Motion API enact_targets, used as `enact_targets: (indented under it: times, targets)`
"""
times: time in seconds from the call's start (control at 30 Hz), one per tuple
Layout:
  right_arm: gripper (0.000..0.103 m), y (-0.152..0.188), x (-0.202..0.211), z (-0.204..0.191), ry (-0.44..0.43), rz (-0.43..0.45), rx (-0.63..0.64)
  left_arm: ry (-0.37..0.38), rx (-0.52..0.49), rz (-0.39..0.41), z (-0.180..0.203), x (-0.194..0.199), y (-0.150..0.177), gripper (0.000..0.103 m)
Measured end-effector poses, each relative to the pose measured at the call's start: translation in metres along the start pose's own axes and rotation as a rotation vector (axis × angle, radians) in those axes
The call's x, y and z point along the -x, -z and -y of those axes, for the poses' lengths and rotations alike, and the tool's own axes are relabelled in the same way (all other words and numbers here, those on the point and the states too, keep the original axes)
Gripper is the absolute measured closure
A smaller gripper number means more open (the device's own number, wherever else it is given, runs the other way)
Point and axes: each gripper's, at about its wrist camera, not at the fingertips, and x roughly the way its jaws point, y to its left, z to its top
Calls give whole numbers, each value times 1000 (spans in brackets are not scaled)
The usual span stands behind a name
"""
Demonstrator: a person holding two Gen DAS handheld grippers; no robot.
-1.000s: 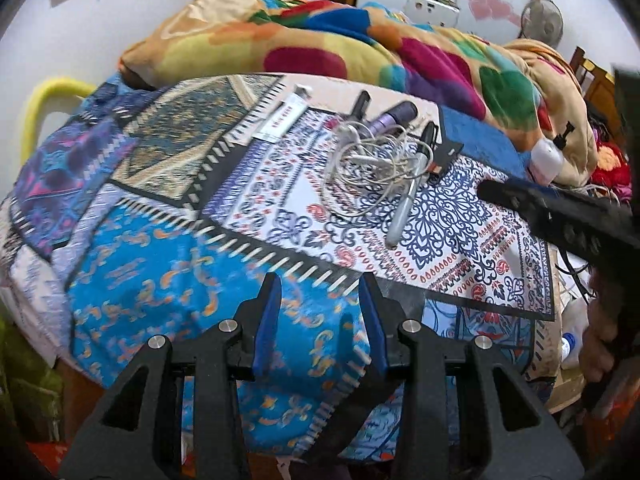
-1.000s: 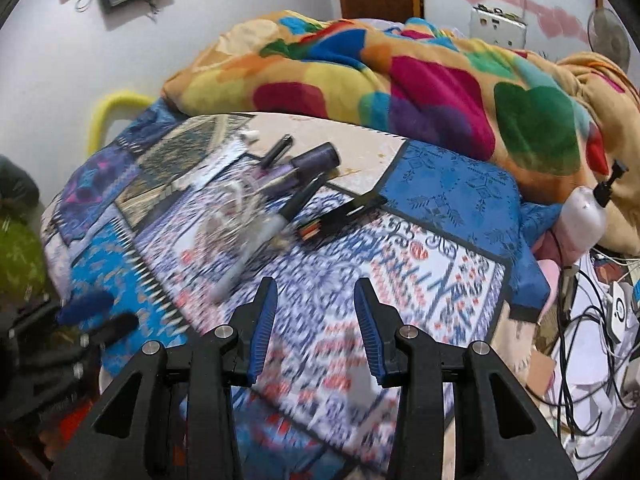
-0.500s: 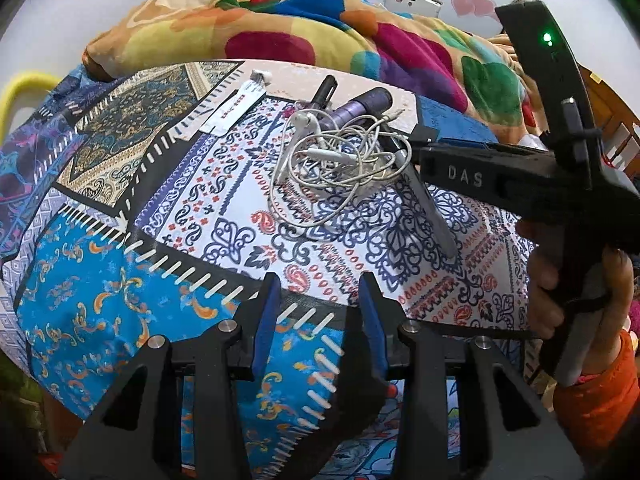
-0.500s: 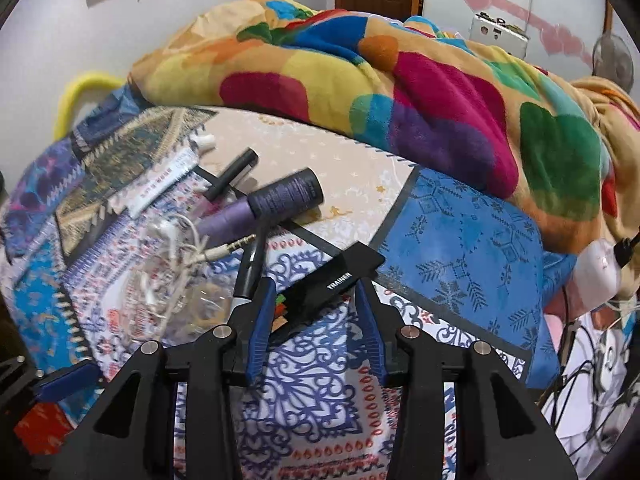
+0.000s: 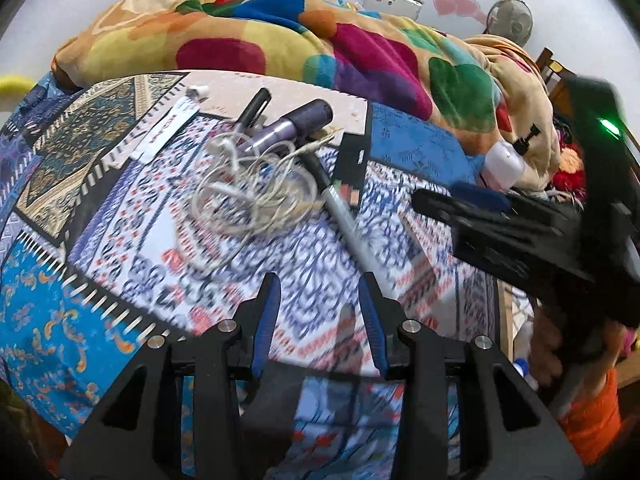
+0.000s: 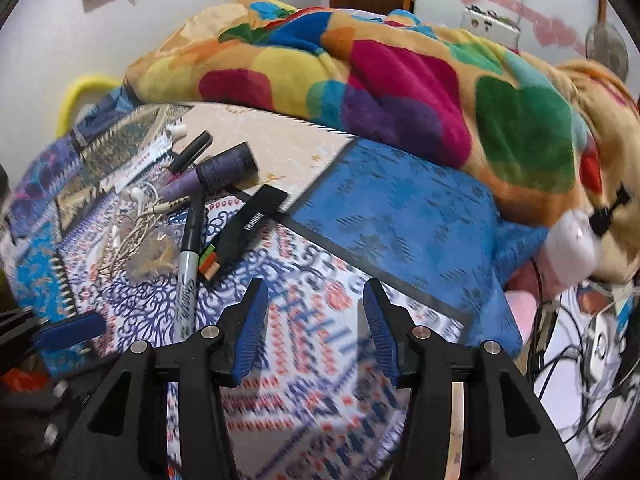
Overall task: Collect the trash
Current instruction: 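Grasp the black Sharpie marker with the left tool, then grasp the black rectangular case with the right tool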
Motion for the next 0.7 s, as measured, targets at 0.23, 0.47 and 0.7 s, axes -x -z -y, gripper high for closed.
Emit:
enact_targets:
  times: [0.23,0.47,0.7]
  targets:
    - [57,3,23,18,-27,34,-57,-76,13,23,21,-22,-19,65]
    - [57,-4,18,10,-88,34,-64,-150,-50,54,23,-22,-8,93]
    - [57,-12,2,-10,-151,30,-90,-76,-47,95,4,16,0,93]
